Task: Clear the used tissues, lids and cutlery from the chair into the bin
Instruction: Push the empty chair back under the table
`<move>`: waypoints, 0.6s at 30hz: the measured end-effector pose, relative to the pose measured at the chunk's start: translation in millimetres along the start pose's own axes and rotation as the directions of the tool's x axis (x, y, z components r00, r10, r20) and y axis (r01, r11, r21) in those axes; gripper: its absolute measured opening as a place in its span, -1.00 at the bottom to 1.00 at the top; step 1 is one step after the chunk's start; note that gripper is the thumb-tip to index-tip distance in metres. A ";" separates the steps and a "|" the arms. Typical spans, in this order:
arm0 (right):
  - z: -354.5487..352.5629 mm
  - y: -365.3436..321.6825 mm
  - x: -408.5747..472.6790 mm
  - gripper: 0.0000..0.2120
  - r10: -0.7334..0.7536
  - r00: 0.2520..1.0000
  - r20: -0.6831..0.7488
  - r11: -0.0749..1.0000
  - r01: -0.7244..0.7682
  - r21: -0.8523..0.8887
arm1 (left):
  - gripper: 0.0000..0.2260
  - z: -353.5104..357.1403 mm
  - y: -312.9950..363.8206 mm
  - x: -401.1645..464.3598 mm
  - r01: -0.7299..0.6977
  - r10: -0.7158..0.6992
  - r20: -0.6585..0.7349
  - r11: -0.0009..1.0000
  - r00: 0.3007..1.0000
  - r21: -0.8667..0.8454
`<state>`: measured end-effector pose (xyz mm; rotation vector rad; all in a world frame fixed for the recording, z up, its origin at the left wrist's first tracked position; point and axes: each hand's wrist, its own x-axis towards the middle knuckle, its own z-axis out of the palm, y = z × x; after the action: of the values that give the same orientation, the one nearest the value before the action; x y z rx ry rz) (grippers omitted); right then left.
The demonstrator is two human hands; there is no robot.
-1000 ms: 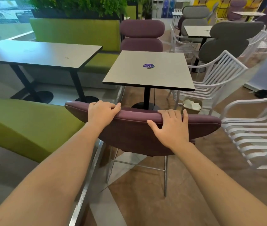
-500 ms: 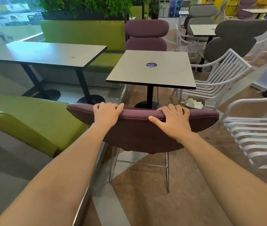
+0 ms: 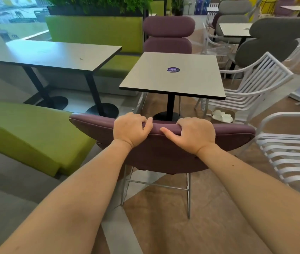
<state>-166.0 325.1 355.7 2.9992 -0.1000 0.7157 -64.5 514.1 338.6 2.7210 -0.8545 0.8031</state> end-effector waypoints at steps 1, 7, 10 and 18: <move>3.7 2.9 2.0 -0.36 -0.010 1.000 -0.004 1.000 0.010 -0.003 | -0.49 4.5 -0.2 2.6 -0.009 0.009 -0.026 1.000 1.000 0.002; 18.4 23.2 25.4 -0.32 -0.021 0.999 -0.045 1.000 0.021 -0.005 | -0.48 27.2 4.3 28.3 -0.014 0.014 -0.064 1.000 0.998 -0.001; 29.4 34.0 43.8 -0.31 -0.023 0.998 -0.066 1.000 0.022 -0.003 | -0.48 40.5 3.1 49.4 -0.015 0.016 -0.071 1.000 0.997 0.013; 63.9 52.7 104.6 -0.32 0.012 0.996 -0.085 1.000 -0.011 0.016 | -0.48 82.6 -15.6 111.6 -0.034 0.033 -0.064 0.999 0.997 -0.004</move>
<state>-48.1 262.8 348.2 2.9799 -0.1086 0.8477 57.9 447.3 330.0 2.6681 -0.8894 0.8877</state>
